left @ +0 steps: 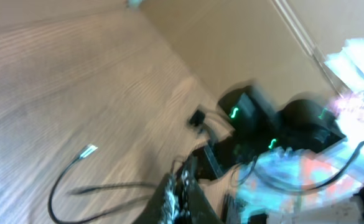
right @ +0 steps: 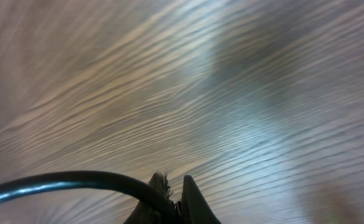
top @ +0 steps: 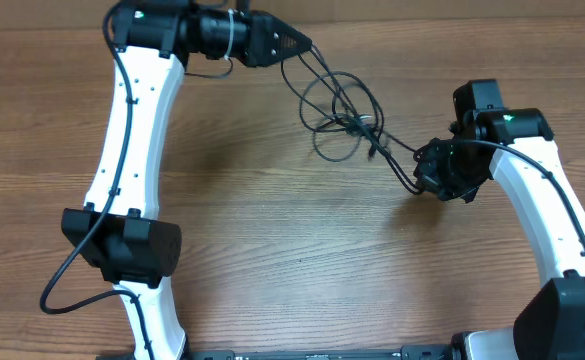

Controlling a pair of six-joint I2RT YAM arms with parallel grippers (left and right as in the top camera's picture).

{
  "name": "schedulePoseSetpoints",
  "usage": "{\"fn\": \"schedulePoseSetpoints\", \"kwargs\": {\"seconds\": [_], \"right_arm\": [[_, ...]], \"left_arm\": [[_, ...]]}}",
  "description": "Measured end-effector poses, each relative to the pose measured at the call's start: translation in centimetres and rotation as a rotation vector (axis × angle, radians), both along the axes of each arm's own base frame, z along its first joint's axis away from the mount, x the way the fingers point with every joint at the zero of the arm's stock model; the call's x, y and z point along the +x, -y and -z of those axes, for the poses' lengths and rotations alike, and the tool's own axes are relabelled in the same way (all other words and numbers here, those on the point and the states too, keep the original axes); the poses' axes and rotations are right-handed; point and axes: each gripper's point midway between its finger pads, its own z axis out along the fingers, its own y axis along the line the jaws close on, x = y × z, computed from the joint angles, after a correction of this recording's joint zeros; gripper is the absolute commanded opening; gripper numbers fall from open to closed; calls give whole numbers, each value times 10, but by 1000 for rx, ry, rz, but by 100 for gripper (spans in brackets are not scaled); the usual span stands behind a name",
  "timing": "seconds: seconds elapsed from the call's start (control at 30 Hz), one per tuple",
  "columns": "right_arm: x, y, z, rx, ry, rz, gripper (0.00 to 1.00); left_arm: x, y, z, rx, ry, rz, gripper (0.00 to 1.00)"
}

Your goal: Untangle cables

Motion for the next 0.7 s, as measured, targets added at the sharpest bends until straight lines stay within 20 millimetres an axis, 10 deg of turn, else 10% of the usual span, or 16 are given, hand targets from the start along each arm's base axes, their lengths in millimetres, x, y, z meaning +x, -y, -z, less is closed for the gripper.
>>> {"fn": "schedulePoseSetpoints", "kwargs": {"seconds": [0.27,0.5,0.7], "right_arm": [[-17,9,23,-35,-82,-44,4],[-16,25,27,-48,-84,10,4],[-7,17,25,69,-39,-8,4]], "left_arm": [[8,-18,4,-10,-196,-109,4],[6,-75,89,412,-500,-510,4],[-6,-109,117,649,-548,-659,4]]}}
